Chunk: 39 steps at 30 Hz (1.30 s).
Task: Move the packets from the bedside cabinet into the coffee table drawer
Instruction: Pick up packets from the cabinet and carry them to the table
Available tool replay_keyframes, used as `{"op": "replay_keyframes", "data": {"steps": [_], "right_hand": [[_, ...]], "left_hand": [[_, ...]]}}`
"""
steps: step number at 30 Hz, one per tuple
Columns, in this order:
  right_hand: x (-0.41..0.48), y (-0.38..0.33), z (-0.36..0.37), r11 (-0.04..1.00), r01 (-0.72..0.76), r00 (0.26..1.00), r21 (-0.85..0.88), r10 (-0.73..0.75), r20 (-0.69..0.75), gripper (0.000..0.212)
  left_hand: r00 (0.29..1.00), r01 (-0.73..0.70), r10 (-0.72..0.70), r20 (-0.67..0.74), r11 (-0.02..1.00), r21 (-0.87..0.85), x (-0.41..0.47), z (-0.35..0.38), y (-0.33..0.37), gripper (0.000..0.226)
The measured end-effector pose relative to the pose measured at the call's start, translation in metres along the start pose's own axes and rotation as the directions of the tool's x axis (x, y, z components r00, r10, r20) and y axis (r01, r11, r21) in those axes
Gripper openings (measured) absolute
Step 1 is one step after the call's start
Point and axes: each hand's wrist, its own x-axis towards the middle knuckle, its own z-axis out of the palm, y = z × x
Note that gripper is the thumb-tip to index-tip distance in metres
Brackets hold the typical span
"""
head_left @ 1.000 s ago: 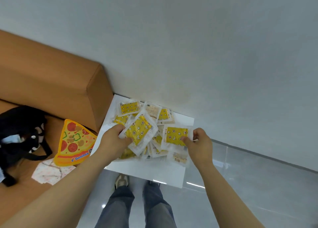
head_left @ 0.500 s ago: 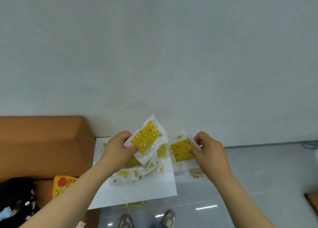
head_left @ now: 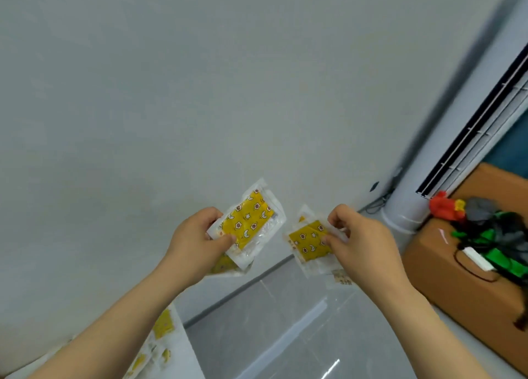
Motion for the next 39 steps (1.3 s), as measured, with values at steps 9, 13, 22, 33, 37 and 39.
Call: {"op": "replay_keyframes", "data": {"steps": [9, 13, 22, 33, 37, 39], "right_hand": [[-0.031, 0.148, -0.138, 0.983, -0.142, 0.956, -0.115, 0.106, -0.273, 0.023], [-0.043, 0.2, -0.178, 0.964, -0.222, 0.92, -0.145, 0.158, -0.36, 0.023], [-0.041, 0.309, -0.233, 0.857, -0.487, 0.776, -0.17, 0.336, -0.534, 0.024], [-0.039, 0.422, -0.286, 0.601, -0.797, 0.486, -0.063, 0.576, -0.657, 0.023], [-0.067, 0.464, -0.302, 0.492, -0.871, 0.365, -0.003, 0.642, -0.675, 0.025], [-0.086, 0.489, -0.31, 0.444, -0.896, 0.312, 0.014, 0.65, -0.693, 0.026]], "left_hand": [[0.957, -0.252, 0.266, 0.112, 0.96, -0.124, 0.007, 0.143, 0.155, 0.013], [0.919, -0.321, 0.353, 0.176, 0.929, -0.185, 0.014, 0.198, 0.209, 0.009], [0.768, -0.439, 0.54, 0.346, 0.836, -0.329, 0.062, 0.335, 0.309, 0.012], [0.485, -0.479, 0.683, 0.546, 0.73, -0.488, 0.102, 0.512, 0.422, 0.009], [0.373, -0.51, 0.714, 0.592, 0.691, -0.512, 0.083, 0.578, 0.456, 0.014], [0.319, -0.538, 0.742, 0.589, 0.654, -0.532, 0.066, 0.613, 0.474, 0.014]]}}
